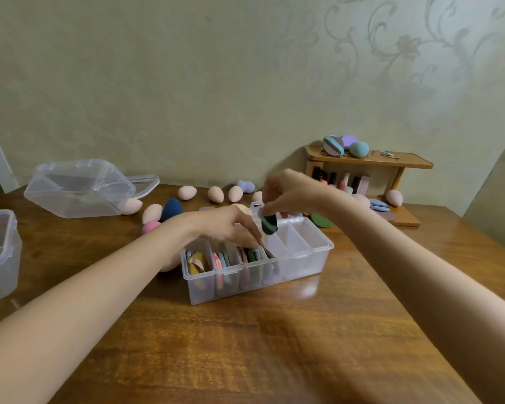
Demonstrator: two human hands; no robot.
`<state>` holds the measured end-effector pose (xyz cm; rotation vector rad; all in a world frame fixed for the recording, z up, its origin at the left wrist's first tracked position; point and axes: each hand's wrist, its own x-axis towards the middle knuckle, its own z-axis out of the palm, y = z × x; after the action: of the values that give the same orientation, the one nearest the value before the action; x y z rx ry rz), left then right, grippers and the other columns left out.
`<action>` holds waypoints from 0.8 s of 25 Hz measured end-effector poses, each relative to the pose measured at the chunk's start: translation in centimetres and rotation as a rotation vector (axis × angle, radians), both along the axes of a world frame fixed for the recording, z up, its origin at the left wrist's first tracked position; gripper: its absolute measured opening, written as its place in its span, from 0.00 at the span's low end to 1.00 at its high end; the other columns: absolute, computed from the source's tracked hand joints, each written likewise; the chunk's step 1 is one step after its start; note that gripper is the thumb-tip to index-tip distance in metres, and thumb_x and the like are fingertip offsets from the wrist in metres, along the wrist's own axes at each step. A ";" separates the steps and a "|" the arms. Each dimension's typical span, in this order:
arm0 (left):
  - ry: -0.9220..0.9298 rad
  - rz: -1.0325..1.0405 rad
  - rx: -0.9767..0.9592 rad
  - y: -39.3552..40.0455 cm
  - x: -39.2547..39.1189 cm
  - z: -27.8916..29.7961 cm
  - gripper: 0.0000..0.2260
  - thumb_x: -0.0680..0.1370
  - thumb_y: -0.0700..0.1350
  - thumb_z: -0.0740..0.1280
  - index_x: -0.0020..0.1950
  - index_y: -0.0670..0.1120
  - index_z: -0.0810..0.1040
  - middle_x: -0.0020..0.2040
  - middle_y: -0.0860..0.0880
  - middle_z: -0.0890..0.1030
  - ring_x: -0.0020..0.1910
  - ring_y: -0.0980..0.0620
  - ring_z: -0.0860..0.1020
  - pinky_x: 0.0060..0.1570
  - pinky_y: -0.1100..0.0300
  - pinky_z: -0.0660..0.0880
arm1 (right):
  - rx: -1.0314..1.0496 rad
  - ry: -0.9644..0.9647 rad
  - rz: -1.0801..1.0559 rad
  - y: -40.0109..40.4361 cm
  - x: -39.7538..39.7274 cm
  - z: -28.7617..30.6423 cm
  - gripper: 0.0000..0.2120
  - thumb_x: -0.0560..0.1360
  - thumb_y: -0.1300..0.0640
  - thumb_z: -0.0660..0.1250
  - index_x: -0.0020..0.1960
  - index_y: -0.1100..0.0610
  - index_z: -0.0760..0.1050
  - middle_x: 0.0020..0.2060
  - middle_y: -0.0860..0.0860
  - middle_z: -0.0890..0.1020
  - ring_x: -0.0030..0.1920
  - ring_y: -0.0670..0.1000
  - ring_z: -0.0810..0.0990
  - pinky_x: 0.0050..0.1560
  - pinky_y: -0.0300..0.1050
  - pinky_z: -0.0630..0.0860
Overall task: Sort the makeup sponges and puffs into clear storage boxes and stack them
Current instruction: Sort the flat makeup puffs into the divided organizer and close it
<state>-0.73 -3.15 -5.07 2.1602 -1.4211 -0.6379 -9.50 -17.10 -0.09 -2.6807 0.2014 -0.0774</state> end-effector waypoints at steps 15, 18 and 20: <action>-0.021 0.001 0.066 0.0 -0.4 0.9 0.09 0.77 0.45 0.67 0.56 0.51 0.81 0.50 0.60 0.78 0.50 0.62 0.74 0.52 0.68 0.68 | -0.314 0.268 0.140 0.3 -1.2 -4.2 0.14 0.77 0.58 0.62 0.61 0.59 0.78 0.57 0.55 0.80 0.56 0.52 0.74 0.52 0.42 0.70; 0.045 0.042 -0.031 -0.6 0.4 0.9 0.06 0.75 0.46 0.69 0.49 0.56 0.82 0.55 0.56 0.80 0.57 0.59 0.76 0.64 0.60 0.70 | -0.098 0.094 0.034 -2.5 -1.1 -2.7 0.13 0.77 0.57 0.63 0.59 0.57 0.79 0.56 0.52 0.82 0.57 0.52 0.78 0.58 0.42 0.74; 0.024 0.038 -0.046 -1.2 0.7 0.6 0.05 0.75 0.47 0.69 0.48 0.56 0.81 0.55 0.56 0.80 0.60 0.57 0.74 0.65 0.57 0.68 | 0.002 -0.088 -0.152 -5.5 -0.1 -2.5 0.12 0.77 0.58 0.63 0.56 0.59 0.81 0.53 0.56 0.83 0.55 0.55 0.80 0.59 0.49 0.77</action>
<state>-0.03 -4.36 -4.50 2.1322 -1.3656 -0.6097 -9.60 -22.61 -2.59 -2.6490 0.3770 -0.2410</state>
